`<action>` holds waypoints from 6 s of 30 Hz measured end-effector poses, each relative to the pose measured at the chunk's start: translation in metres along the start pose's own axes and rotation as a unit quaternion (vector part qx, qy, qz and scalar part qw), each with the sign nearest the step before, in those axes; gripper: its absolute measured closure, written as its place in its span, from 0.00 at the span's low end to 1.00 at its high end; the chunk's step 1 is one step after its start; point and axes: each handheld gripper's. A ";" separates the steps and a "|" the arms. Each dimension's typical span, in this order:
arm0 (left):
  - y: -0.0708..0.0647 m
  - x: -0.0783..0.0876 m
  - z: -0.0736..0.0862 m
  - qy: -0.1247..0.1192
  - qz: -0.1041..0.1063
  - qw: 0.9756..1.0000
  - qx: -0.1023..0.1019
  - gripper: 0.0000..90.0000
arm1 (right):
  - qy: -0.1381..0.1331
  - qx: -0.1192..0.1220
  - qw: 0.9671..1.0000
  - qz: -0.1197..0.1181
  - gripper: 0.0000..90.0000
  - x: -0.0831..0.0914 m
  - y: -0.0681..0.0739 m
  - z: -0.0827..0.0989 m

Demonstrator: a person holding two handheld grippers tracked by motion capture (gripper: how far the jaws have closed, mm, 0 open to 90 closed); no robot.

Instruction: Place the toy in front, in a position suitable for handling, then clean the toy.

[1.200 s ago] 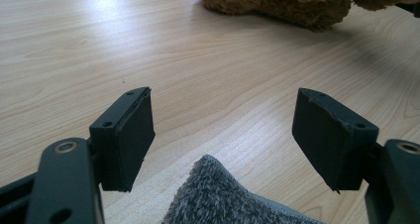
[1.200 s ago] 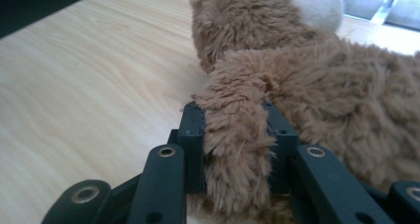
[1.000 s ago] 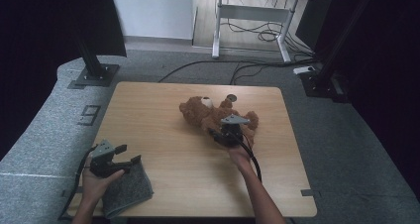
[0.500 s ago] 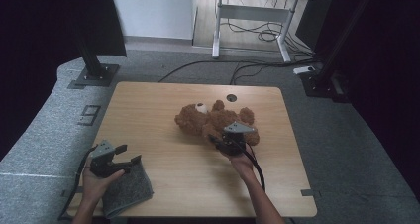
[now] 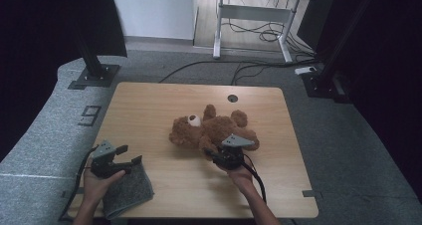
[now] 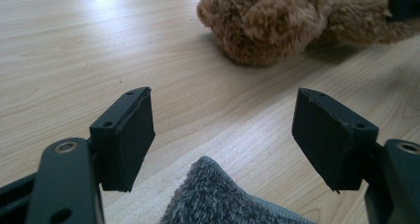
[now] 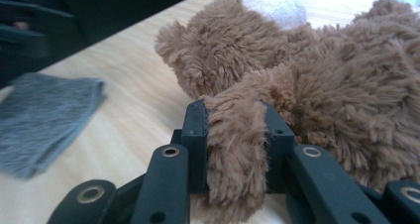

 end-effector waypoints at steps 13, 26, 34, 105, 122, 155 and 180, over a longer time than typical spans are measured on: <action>0.000 0.001 0.000 0.000 0.002 1.000 0.001 0.27 | 0.012 0.025 0.998 -0.061 0.75 -0.005 0.034 0.004; 0.000 0.001 0.000 -0.002 0.001 1.000 0.002 0.27 | -0.048 -0.005 0.998 0.035 0.38 0.039 0.002 -0.016; -0.001 0.000 0.000 0.000 0.001 1.000 0.000 0.27 | -0.013 -0.033 0.995 0.089 0.34 0.040 -0.043 -0.024; -0.003 -0.017 0.053 0.146 -0.016 0.989 -0.016 0.22 | 0.028 -0.038 0.997 0.061 0.43 0.033 -0.044 0.029; -0.004 -0.014 0.050 0.122 0.017 0.992 -0.009 0.84 | 0.026 -0.036 0.997 0.060 0.43 0.032 -0.044 0.029; -0.067 -0.070 -0.046 -0.007 0.158 0.987 0.007 0.84 | 0.015 -0.020 0.999 0.045 0.65 0.057 -0.045 0.031; -0.174 -0.177 -0.088 0.061 0.214 0.973 -0.065 0.84 | 0.004 -0.023 0.999 0.042 0.67 0.047 -0.040 0.030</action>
Point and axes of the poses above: each handheld gripper's, and its own axes: x roughly backward along the jaws, z roughly out of its underside, y roughly to its left, and after that the axes turned 9 degrees about -y, right-handed
